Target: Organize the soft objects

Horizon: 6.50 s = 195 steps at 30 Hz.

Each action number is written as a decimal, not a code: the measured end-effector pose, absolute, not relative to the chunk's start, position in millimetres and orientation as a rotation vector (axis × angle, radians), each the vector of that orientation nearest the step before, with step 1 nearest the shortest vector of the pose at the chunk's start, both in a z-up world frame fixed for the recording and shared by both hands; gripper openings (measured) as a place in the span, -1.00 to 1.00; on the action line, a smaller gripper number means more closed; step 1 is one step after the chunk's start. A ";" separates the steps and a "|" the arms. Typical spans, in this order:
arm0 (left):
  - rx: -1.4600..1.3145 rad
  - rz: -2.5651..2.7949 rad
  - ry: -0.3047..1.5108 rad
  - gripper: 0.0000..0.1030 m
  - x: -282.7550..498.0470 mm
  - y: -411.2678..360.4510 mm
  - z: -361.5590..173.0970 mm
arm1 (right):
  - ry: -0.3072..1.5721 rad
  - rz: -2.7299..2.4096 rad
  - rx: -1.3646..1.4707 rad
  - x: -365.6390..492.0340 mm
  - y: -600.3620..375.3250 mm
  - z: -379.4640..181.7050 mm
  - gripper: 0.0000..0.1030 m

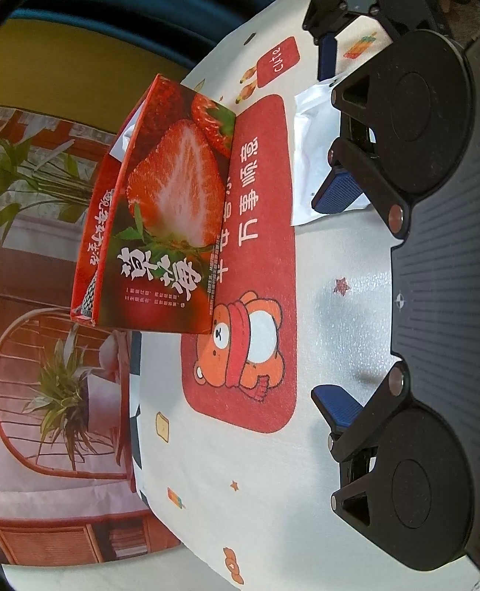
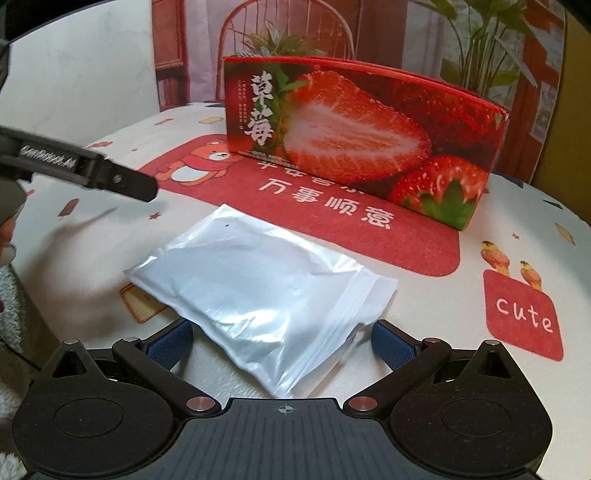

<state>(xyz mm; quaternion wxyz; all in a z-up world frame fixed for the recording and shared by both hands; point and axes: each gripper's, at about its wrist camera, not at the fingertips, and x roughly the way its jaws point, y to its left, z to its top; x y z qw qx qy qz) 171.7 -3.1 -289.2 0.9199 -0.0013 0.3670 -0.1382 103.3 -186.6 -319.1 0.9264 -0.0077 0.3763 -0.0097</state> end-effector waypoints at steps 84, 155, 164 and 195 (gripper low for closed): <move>0.203 -0.667 0.616 -0.08 274.6 -67.5 -283.3 | 0.627 -0.020 0.075 200.8 -267.0 -261.2 0.50; 0.050 -0.524 0.681 -0.34 391.3 -106.3 -204.7 | 0.641 -0.127 0.131 303.7 -324.3 -211.0 -0.90; 0.088 -0.523 0.715 -0.34 400.0 -112.9 -218.4 | 0.703 -0.129 0.147 316.6 -329.8 -231.9 -0.90; -0.015 -0.358 0.550 1.00 316.2 -56.9 -138.7 | 0.532 -0.301 0.170 246.8 -305.9 -158.6 0.99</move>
